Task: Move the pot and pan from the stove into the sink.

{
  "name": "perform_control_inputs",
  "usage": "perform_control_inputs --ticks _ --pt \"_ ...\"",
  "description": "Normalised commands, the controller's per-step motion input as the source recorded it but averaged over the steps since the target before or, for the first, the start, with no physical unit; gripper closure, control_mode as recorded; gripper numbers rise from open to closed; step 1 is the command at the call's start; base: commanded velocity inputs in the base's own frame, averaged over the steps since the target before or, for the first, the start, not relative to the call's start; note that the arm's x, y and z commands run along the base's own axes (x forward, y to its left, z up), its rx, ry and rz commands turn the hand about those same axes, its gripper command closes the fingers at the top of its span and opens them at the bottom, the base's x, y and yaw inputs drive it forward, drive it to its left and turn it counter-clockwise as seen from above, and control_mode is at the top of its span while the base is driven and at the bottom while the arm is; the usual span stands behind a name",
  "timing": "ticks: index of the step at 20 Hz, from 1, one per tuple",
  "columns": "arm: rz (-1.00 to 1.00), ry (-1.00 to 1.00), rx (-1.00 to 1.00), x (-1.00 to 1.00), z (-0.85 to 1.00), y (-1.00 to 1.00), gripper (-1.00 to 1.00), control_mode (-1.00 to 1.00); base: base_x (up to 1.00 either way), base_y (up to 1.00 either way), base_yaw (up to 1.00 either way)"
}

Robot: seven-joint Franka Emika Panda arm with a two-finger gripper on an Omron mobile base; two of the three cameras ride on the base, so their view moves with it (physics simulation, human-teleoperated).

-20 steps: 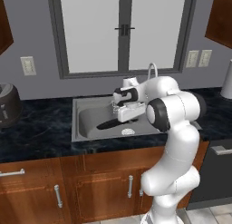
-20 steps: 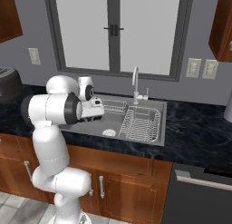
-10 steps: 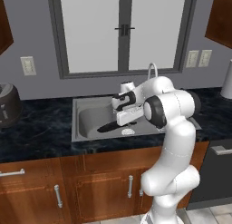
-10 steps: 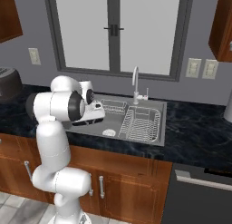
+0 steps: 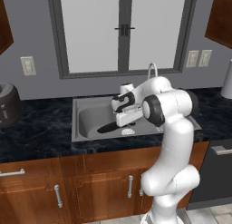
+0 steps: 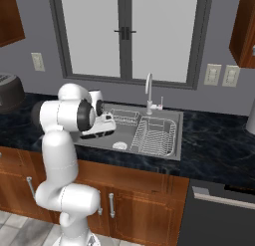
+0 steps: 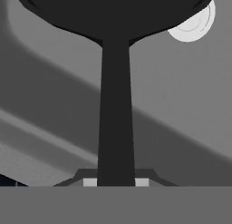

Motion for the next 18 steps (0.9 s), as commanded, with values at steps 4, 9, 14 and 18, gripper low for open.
perform_control_inputs --ticks 4,9,14,18 --pt "0.0 -0.01 0.0 0.07 -0.11 0.0 1.0 -1.0 0.0 0.0 0.0" --pt "0.0 -0.01 0.0 0.12 -0.02 0.0 -1.0 -1.0 0.0 0.0 0.0" --pt "0.0 -0.03 0.02 0.07 0.18 0.0 -1.0 -1.0 0.0 0.0 0.0" --pt "0.0 -0.03 0.05 0.01 0.5 0.0 -1.0 -1.0 0.0 0.0 0.0"
